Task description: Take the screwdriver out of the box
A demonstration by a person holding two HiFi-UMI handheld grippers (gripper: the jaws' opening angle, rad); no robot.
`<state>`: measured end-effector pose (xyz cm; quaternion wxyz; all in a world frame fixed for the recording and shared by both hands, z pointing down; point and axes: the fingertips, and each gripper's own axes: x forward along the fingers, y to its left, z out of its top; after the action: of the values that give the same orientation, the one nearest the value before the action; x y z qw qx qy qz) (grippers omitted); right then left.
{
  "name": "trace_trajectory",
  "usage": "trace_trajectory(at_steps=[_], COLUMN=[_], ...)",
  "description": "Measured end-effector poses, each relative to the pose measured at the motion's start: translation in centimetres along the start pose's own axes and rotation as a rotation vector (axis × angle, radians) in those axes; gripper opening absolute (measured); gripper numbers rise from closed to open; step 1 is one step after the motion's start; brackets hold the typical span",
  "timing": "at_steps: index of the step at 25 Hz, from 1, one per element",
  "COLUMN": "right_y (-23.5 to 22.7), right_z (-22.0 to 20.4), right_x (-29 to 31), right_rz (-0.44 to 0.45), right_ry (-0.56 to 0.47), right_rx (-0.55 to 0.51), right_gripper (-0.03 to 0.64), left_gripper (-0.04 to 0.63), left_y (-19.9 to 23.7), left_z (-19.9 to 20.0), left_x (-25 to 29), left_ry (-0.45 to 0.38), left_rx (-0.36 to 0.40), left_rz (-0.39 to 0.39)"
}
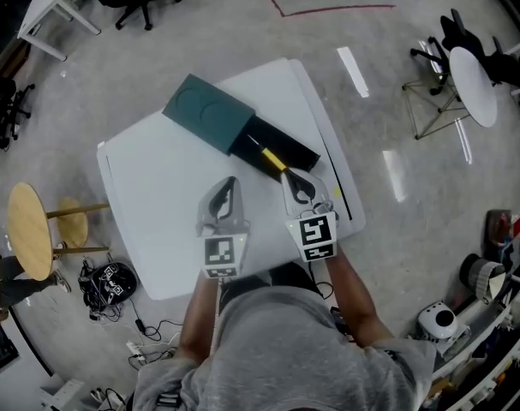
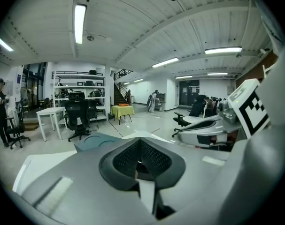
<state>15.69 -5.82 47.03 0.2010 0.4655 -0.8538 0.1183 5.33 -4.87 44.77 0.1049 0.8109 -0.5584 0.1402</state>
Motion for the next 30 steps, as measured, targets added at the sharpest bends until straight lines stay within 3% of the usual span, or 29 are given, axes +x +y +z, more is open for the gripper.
trace_trajectory(at_steps=[18,30], right_y=[-1.2,-0.8], right_z=[-4.6,-6.3], right_x=[7.1,10.0], right_rz=[0.080,0.153], right_ry=[0.161,0.287], right_rx=[-0.045,-0.103], right_gripper=[0.005,0.084], left_gripper=[0.012,0.012], left_y=[1.4,1.4], left_z=[-5.0,-5.4], left_x=[5.3,6.1], left_ry=[0.095,0.108], left_rx=[-0.045,-0.063], left_rz=[-0.012,-0.006])
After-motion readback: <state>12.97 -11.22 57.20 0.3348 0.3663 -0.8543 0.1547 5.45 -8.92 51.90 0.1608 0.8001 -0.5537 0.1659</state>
